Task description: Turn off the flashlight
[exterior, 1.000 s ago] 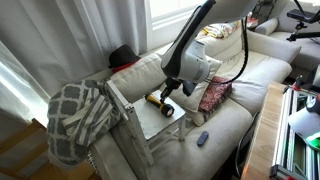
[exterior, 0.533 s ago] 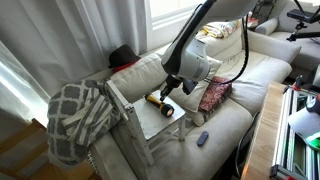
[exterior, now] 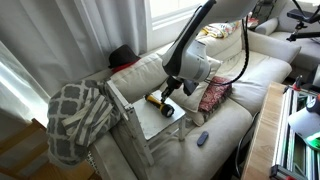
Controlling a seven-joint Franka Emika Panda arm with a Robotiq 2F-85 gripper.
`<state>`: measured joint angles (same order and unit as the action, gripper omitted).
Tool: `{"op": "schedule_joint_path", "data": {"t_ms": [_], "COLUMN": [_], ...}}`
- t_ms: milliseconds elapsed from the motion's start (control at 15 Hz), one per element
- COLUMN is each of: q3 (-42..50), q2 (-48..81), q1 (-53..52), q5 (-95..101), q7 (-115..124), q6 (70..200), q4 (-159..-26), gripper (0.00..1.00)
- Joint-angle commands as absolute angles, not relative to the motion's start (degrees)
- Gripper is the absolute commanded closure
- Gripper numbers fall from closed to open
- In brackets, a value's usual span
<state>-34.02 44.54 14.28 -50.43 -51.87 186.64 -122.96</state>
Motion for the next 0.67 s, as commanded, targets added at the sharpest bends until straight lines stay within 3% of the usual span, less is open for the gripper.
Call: {"op": "schedule_joint_path", "data": {"t_ms": [0,600], "q3": [-34.20,-24.74], "q2": [45.75,45.71], "q1": [14.50,3.59], "q5": [-49.99,-50.07], "q7": [-52.55,-50.96], "q6": [186.86,187.16], "q4": [-123.16,-122.73], "gripper": [1.00,1.00]}}
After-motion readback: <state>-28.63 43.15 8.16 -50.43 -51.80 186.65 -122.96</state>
